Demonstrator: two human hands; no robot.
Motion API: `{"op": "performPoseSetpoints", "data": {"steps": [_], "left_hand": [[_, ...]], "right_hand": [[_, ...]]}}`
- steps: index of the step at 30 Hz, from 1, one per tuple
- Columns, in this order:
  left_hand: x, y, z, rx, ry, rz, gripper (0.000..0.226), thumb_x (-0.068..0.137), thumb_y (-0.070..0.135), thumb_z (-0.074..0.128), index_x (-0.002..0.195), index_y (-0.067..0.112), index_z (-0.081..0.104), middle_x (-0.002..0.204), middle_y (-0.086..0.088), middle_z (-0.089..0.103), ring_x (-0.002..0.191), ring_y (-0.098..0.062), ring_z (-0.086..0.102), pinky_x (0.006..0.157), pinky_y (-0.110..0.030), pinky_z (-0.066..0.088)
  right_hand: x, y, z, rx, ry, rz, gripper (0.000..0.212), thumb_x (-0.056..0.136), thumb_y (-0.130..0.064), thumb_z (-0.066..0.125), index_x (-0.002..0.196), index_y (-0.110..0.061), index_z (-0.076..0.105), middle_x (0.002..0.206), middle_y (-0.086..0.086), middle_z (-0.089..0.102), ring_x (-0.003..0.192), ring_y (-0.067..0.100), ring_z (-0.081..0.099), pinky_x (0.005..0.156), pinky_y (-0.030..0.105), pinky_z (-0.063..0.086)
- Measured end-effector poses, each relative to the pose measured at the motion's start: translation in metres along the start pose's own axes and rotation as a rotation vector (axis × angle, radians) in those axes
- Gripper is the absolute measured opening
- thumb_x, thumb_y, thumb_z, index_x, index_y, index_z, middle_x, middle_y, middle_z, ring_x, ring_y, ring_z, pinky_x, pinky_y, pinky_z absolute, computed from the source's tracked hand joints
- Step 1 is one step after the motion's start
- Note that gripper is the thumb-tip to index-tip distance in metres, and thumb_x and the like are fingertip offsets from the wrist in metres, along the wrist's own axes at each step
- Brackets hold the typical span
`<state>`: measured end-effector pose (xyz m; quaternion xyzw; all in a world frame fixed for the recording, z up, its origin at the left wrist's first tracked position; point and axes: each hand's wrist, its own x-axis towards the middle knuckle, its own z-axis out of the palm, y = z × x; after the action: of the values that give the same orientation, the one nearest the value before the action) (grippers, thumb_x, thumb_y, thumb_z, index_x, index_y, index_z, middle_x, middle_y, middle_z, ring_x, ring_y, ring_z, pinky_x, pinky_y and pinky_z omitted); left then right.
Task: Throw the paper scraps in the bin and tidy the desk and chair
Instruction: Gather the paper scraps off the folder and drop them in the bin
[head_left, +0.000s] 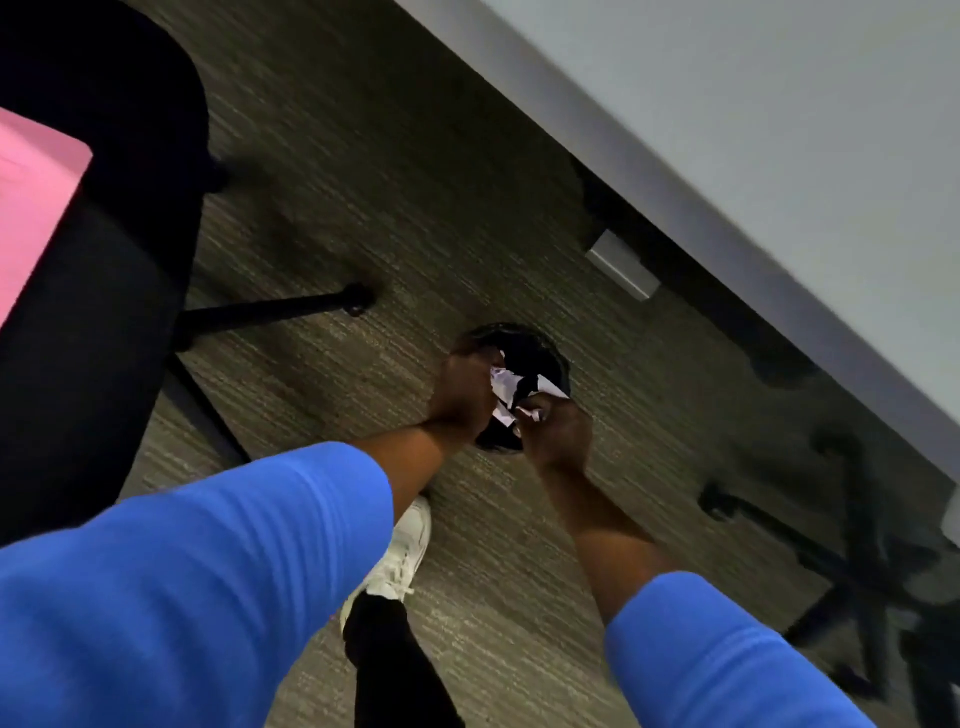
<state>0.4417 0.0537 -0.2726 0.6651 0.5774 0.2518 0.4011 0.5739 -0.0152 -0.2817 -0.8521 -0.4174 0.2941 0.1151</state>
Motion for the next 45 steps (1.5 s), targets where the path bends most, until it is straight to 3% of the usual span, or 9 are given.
{"op": "performPoseSetpoints", "data": {"steps": [5, 8, 14, 19, 23, 28, 34, 40, 45], "left_hand": [[0.017, -0.025, 0.032, 0.035, -0.118, -0.183, 0.033, 0.089, 0.004, 0.066, 0.121, 0.002, 0.076, 0.128, -0.023, 0.070, 0.118, -0.041, 0.068, 0.106, -0.043, 0.054], [0.025, -0.059, 0.058, 0.149, -0.306, -0.283, 0.052, 0.084, 0.022, 0.078, 0.134, 0.012, 0.067, 0.144, -0.016, 0.059, 0.135, -0.039, 0.059, 0.113, -0.044, 0.047], [0.015, -0.053, 0.065, 0.147, -0.519, -0.383, 0.113, 0.091, 0.033, 0.077, 0.167, -0.002, 0.002, 0.164, -0.027, 0.039, 0.154, -0.044, 0.038, 0.122, -0.046, 0.036], [0.004, -0.046, 0.055, 0.143, -0.525, -0.403, 0.097, 0.102, 0.040, 0.047, 0.164, -0.006, -0.012, 0.170, -0.024, 0.031, 0.156, -0.041, 0.036, 0.122, -0.041, 0.037], [-0.001, -0.028, 0.039, 0.016, -0.363, -0.410, 0.078, 0.105, 0.022, 0.057, 0.166, -0.002, 0.016, 0.163, -0.023, 0.044, 0.152, -0.040, 0.042, 0.118, -0.041, 0.042], [-0.009, -0.015, -0.017, 0.036, -0.435, -0.322, 0.041, 0.103, 0.030, 0.053, 0.131, 0.005, 0.071, 0.138, -0.019, 0.069, 0.132, -0.035, 0.063, 0.103, -0.033, 0.044], [-0.054, -0.027, -0.108, 0.191, -0.441, -0.469, 0.029, 0.104, 0.021, 0.061, 0.127, 0.008, 0.073, 0.131, -0.015, 0.073, 0.125, -0.034, 0.068, 0.102, -0.036, 0.053], [-0.107, -0.044, -0.211, 0.102, -0.270, -0.567, 0.021, 0.092, 0.032, 0.070, 0.072, 0.033, 0.061, 0.085, 0.006, 0.078, 0.088, -0.018, 0.076, 0.083, -0.037, 0.060], [-0.124, -0.036, -0.300, 0.045, -0.098, -0.509, 0.009, 0.089, 0.029, 0.065, 0.094, 0.027, 0.071, 0.085, 0.010, 0.078, 0.082, -0.011, 0.075, 0.079, -0.040, 0.061]], "right_hand": [[0.021, 0.006, 0.006, 0.055, -0.040, 0.053, 0.008, 0.079, -0.016, 0.083, 0.086, -0.013, 0.082, 0.076, 0.001, 0.077, 0.069, 0.014, 0.066, 0.057, 0.015, 0.041], [0.031, 0.013, 0.013, 0.042, -0.035, 0.027, 0.023, 0.073, -0.018, 0.085, 0.095, -0.012, 0.079, 0.099, -0.002, 0.078, 0.089, 0.015, 0.072, 0.070, 0.015, 0.045], [0.043, 0.044, 0.035, -0.018, -0.095, 0.029, 0.023, 0.074, -0.054, 0.069, 0.093, -0.048, 0.080, 0.097, -0.003, 0.082, 0.091, 0.029, 0.078, 0.082, 0.043, 0.065], [0.014, 0.007, 0.007, -0.057, 0.001, 0.051, 0.030, 0.084, -0.018, 0.062, 0.106, -0.006, 0.078, 0.104, 0.025, 0.075, 0.098, 0.044, 0.072, 0.082, 0.043, 0.056], [0.003, -0.010, -0.008, -0.029, 0.085, 0.103, 0.021, 0.088, -0.006, 0.066, 0.107, 0.000, 0.073, 0.109, 0.030, 0.068, 0.096, 0.047, 0.069, 0.080, 0.045, 0.056], [-0.014, -0.028, -0.020, 0.062, 0.091, 0.148, 0.021, 0.081, -0.008, 0.068, 0.097, -0.016, 0.079, 0.100, 0.017, 0.077, 0.096, 0.039, 0.074, 0.083, 0.042, 0.058], [-0.074, -0.051, -0.010, 0.006, -0.068, 0.132, 0.020, 0.085, -0.016, 0.064, 0.097, -0.016, 0.080, 0.103, 0.017, 0.080, 0.097, 0.042, 0.076, 0.084, 0.045, 0.058], [-0.132, -0.125, 0.012, -0.007, -0.271, 0.072, 0.029, 0.092, -0.010, 0.068, 0.120, -0.015, 0.073, 0.117, 0.007, 0.077, 0.113, 0.032, 0.071, 0.092, 0.029, 0.049], [-0.156, -0.231, 0.022, 0.039, -0.158, -0.197, 0.032, 0.090, -0.008, 0.069, 0.119, -0.023, 0.072, 0.106, 0.000, 0.073, 0.101, 0.018, 0.067, 0.088, 0.031, 0.051]]}}
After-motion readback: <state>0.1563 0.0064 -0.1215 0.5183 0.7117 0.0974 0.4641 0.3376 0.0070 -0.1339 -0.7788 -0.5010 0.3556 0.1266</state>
